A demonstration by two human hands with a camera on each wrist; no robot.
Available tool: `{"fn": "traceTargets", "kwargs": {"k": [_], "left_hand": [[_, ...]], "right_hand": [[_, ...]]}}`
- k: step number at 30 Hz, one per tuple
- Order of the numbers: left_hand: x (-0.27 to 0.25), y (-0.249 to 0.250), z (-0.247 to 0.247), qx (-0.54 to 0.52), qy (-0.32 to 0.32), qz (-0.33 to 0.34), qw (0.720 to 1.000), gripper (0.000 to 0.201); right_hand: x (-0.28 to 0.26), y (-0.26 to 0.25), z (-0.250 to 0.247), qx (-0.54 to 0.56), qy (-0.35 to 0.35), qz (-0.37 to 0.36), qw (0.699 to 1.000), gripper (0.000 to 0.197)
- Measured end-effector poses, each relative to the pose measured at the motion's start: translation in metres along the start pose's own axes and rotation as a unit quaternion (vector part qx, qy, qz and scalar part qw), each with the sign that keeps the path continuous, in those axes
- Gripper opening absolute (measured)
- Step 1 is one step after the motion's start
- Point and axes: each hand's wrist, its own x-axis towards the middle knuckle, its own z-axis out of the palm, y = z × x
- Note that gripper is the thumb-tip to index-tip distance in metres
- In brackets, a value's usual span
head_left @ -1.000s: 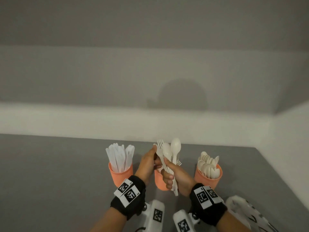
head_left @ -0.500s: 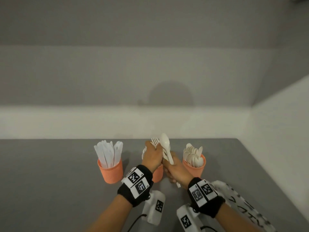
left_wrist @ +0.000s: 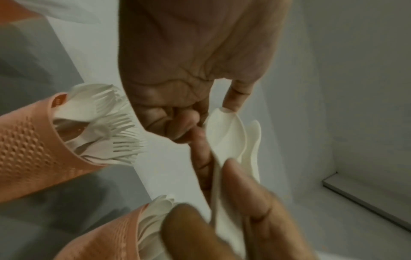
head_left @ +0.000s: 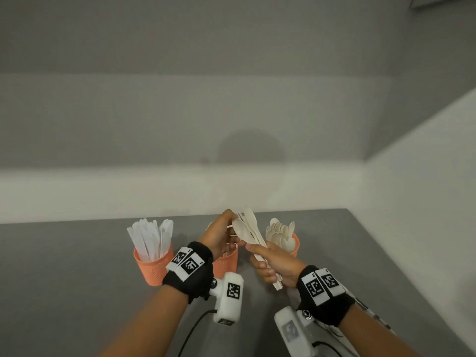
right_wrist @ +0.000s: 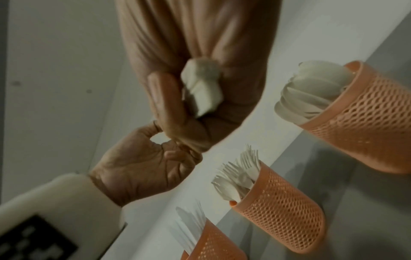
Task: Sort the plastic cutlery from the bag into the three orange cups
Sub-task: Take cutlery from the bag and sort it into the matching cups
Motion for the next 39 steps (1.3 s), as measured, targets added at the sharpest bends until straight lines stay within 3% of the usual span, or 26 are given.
{"fn": "traceTargets", "kwargs": {"k": [3,6,10,12,16,20,24,31,39], "left_hand": [[0.003,0.001,0.001,0.008,0.006,-0.019,1.000,0.024],[0.005,0.004,0.004,0.021,0.033,0.009,0.999,0.025],[0.011,0.024,-0.004,0.051,0.102,0.101,0.988,0.024],[0.014,0.038,-0.013,0.078,0.165,0.185,0.966,0.028],[0.010,0.056,-0.030,0.158,0.289,0.367,0.870,0.021],[0.002,0.037,-0.039,0.256,0.277,0.447,0.811,0.016],[-0.002,0.004,-0.044,0.326,0.242,0.444,0.799,0.018],[0.006,-0.030,-0.056,0.395,0.211,0.399,0.800,0.022],[0.021,-0.047,-0.060,0.426,0.209,0.381,0.794,0.017]], "right_hand": [[-0.003,-0.001,-0.004,-0.039,-0.013,0.016,0.999,0.022],[-0.008,-0.008,-0.009,-0.069,-0.017,0.023,0.997,0.010],[-0.012,-0.011,-0.024,-0.084,-0.031,0.015,0.996,0.011],[-0.012,-0.012,-0.035,-0.082,-0.021,0.004,0.996,0.014],[-0.008,-0.019,-0.060,-0.082,0.113,-0.060,0.988,0.014],[0.011,-0.027,-0.085,-0.020,0.334,-0.162,0.928,0.042],[0.034,-0.027,-0.094,0.046,0.414,-0.195,0.888,0.045],[0.071,0.008,-0.103,0.025,0.439,-0.168,0.882,0.036],[0.092,0.039,-0.111,-0.020,0.447,-0.169,0.878,0.045]]}}
